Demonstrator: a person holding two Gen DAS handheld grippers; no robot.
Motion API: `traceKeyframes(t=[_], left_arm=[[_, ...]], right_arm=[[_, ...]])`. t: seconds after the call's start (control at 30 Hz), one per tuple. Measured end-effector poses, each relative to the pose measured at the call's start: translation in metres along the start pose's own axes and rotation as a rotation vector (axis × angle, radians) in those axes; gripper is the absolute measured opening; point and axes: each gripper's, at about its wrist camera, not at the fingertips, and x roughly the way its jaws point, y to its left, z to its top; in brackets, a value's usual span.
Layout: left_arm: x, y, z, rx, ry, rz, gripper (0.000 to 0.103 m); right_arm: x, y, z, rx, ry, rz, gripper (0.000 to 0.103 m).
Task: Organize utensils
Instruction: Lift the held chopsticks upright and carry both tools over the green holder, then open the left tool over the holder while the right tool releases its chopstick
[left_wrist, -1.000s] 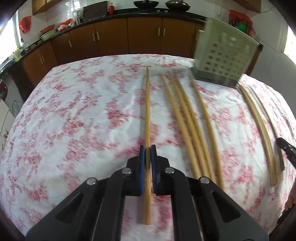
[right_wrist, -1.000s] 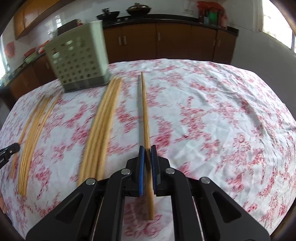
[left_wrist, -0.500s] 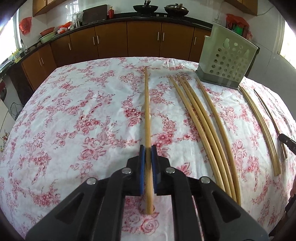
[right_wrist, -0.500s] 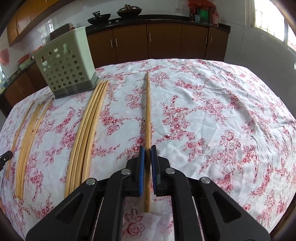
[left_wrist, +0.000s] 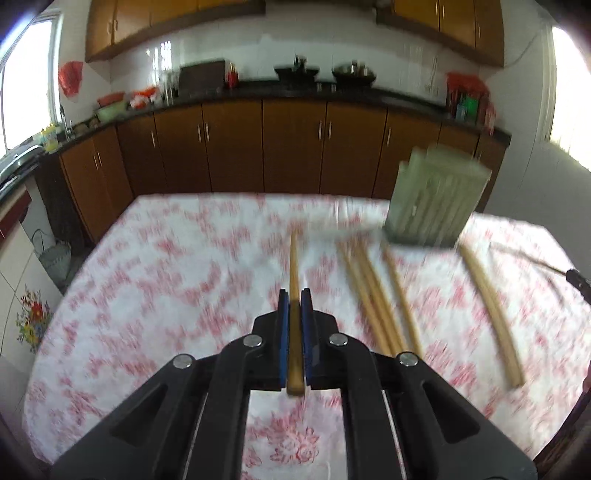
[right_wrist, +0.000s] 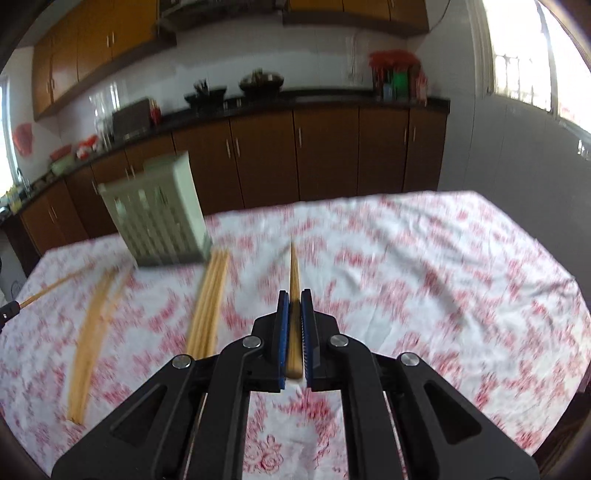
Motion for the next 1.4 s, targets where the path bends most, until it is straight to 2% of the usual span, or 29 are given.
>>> traceKeyframes(t=[0.13,0.2,0.47,0.57,0.63,0.77,0.9,0.97,1.03,1.17,1.4], left_arm=[[-0.025,0.002,0.033,-0.025,-0.105,-0.008,0.008],[-0.031,0.003,0.045,-0.025,-0.132,-0.002,0.008],[-0.029,0.006,0.074,-0.035,-0.149,0.007,0.008],[-0.041,0.003,0.098,-0.043,-0.202,-0.016,0.008],[-0.054,-0.006,0.117,-0.04,-0.261,-0.039,0.008],[-0.078,-0.026,0.153,-0.045,-0.367,-0.116,0.008],[-0.088,-0.052,0.179,-0.058,-0.445,-0.201,0.008],[-0.084,-0.069,0.185,-0.048,-0.467,-0.232,0.008],[-0.072,-0.085,0.187,-0.038,-0.454,-0.263,0.008],[-0.039,-0.107,0.182,-0.016,-0.395,-0.28,0.008],[0.016,-0.126,0.166,0.007,-0.306,-0.276,0.008]], right_arm=[[-0.023,0.002,0.025,0.01,-0.103,0.02,0.008],[-0.031,0.005,0.035,0.007,-0.14,0.027,0.008],[-0.026,0.014,0.067,0.002,-0.183,0.05,0.007],[-0.037,0.018,0.086,0.002,-0.245,0.067,0.007],[-0.054,0.024,0.111,0.012,-0.33,0.097,0.007],[-0.081,0.038,0.148,0.041,-0.469,0.174,0.007],[-0.086,0.057,0.165,0.047,-0.549,0.238,0.007],[-0.077,0.065,0.166,0.035,-0.557,0.25,0.007],[-0.059,0.074,0.163,0.016,-0.542,0.257,0.007],[-0.023,0.078,0.15,0.006,-0.461,0.257,0.007],[0.001,0.079,0.133,0.009,-0.353,0.268,0.008]])
